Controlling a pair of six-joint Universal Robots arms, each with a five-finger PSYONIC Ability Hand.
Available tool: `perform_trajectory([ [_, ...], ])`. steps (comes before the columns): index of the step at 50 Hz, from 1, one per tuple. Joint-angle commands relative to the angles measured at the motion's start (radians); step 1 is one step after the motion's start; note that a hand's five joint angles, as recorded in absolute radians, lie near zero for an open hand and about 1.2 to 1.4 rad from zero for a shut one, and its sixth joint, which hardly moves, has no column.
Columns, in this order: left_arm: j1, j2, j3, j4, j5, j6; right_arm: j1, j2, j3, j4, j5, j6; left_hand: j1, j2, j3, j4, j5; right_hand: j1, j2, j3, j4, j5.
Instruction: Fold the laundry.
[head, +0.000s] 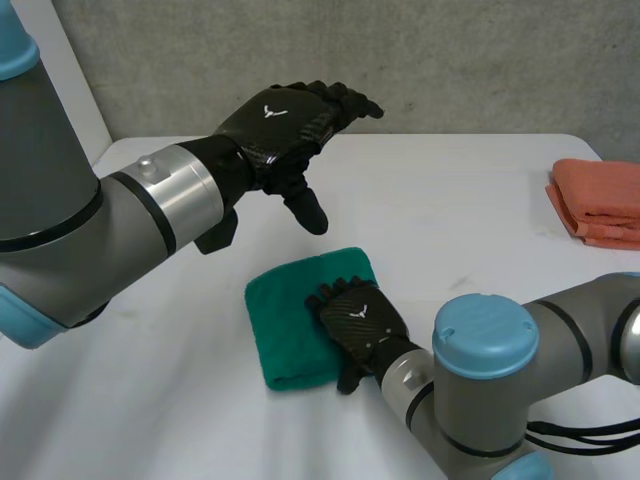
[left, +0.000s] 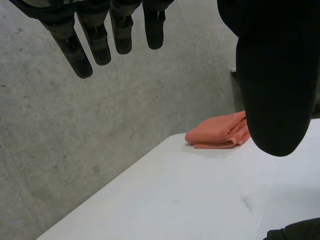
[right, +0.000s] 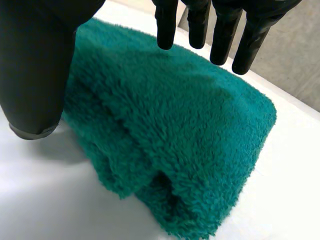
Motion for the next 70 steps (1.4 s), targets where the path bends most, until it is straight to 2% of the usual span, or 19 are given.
perform_trajectory([
  [1,0.000,-0.011,-0.022,0.001,-0.009,0.002,-0.002,0.049,-0.032,-0.050,0.017,-0.076,-0.002,-0.002,-0.009,-0.003,-0.023,0.261,0.241,0.245,0.232,0.219],
  [9,0.000,-0.012,-0.061,0.006,-0.007,0.003,-0.003,0.062,-0.058,-0.059,0.019,-0.083,-0.002,-0.002,-0.009,-0.003,-0.023,0.455,0.435,0.439,0.426,0.413],
  [28,0.000,-0.009,-0.066,0.006,-0.007,0.002,-0.006,0.092,-0.117,-0.059,0.017,-0.125,-0.005,-0.005,-0.011,-0.006,-0.026,0.546,0.527,0.530,0.517,0.504],
  [35,0.000,-0.011,-0.068,0.006,-0.007,0.000,-0.017,0.124,-0.165,-0.056,0.002,-0.125,-0.005,-0.005,-0.011,-0.006,-0.026,0.851,0.832,0.835,0.822,0.809],
  [38,0.000,-0.011,-0.071,0.008,-0.005,0.000,-0.034,0.131,-0.180,-0.050,0.002,-0.126,-0.005,-0.005,-0.011,-0.006,-0.026,1.097,1.078,1.082,1.068,1.056],
  [40,0.000,-0.009,-0.072,0.008,-0.005,0.000,-0.048,0.131,-0.182,-0.050,0.000,-0.129,-0.005,-0.005,-0.011,-0.006,-0.026,1.147,1.128,1.132,1.118,1.106],
  [48,0.001,-0.006,-0.072,0.008,-0.005,0.002,-0.201,0.105,-0.150,-0.039,-0.033,-0.247,-0.005,-0.005,-0.011,-0.006,-0.026,1.186,1.167,1.170,1.157,1.144],
  [53,0.001,-0.011,-0.072,0.009,-0.005,0.002,-0.342,0.064,-0.114,-0.039,-0.130,-0.348,-0.008,-0.008,-0.014,-0.009,-0.029,1.197,1.177,1.181,1.168,1.155],
  [57,0.001,-0.014,-0.071,0.009,-0.005,0.002,-0.431,0.056,-0.127,-0.039,-0.162,-0.387,-0.008,-0.008,-0.014,-0.009,-0.029,1.197,1.177,1.181,1.168,1.155],
  [70,0.001,-0.034,-0.075,0.009,-0.009,0.002,-0.638,0.150,-0.311,-0.001,-0.178,-0.473,-0.005,-0.005,-0.011,-0.006,-0.026,1.197,1.177,1.181,1.168,1.155],
])
